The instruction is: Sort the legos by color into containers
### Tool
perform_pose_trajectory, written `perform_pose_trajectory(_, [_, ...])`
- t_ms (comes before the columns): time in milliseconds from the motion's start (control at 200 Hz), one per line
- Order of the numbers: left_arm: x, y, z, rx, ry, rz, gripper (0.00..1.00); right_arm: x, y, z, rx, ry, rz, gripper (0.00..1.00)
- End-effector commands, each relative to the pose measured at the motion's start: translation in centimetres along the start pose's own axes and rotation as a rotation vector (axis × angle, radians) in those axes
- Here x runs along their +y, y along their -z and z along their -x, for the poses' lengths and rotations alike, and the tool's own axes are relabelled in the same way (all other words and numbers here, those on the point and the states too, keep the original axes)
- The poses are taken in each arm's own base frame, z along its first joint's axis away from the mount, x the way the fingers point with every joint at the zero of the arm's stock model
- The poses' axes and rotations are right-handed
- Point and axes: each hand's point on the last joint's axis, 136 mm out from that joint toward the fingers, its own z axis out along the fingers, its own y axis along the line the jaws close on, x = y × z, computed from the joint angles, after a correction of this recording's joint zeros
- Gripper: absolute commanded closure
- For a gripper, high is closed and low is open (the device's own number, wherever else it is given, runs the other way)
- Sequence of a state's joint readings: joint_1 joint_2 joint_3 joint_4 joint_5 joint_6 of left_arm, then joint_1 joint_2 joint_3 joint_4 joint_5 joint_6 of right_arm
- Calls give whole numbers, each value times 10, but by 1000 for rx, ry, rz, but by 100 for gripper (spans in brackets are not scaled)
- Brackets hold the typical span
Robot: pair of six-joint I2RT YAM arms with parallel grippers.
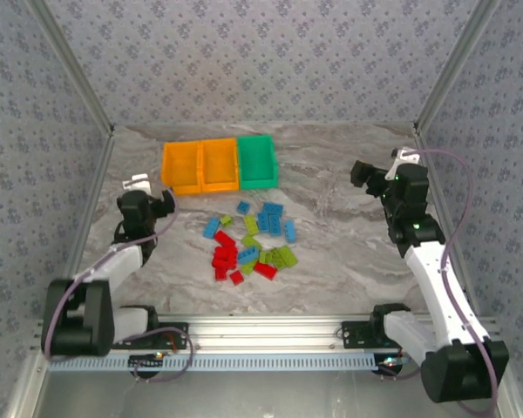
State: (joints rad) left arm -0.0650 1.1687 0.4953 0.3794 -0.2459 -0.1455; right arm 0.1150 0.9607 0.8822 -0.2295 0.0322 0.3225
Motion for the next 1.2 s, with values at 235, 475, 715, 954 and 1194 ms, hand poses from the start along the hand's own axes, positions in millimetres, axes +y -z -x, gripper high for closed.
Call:
perform_pose_trajectory(235, [-64,77,-44,574,329,-160,5,109,59,-154,822,193,221,0])
perform_pose_trajectory(475, [-120,84,-98,785,-36,-276,19,158,62,-184,845,293,297,0])
perform_pose_trajectory(715, [-139,48,-113,818,-155,-230,30,167,63,-189,842,372,263,0])
perform_pose_trajectory(954, [-142,28,-132,882,-226,-183,41,165,67,-186,828,387,236,0])
perform_pose_trajectory(1194, [-149,24,-157,963,-241,-215,41,164,65,-187,823,385,219,0])
